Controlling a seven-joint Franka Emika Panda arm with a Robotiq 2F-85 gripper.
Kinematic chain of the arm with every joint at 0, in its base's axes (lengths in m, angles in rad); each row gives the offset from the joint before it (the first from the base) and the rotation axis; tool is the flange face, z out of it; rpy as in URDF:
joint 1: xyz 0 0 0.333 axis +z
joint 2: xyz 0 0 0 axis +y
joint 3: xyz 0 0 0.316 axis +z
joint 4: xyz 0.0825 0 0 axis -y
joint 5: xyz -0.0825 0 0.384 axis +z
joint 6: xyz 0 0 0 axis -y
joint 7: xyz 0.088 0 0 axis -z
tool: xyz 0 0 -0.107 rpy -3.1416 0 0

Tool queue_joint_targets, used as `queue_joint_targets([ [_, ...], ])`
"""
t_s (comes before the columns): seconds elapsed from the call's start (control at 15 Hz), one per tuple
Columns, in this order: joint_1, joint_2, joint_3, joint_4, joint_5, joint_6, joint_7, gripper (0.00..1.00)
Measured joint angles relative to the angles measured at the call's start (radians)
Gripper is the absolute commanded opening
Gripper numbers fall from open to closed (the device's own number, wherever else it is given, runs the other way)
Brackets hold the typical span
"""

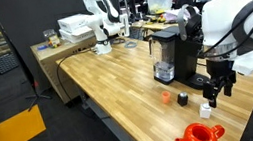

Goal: Pick up the white bottle and put it in the orange plastic kettle

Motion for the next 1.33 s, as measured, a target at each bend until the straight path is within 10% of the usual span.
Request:
queue_joint_targets([
  [1.33, 0.0, 0.195, -0.061, 0.13, -0.001, 0.011, 0.041, 1.0],
])
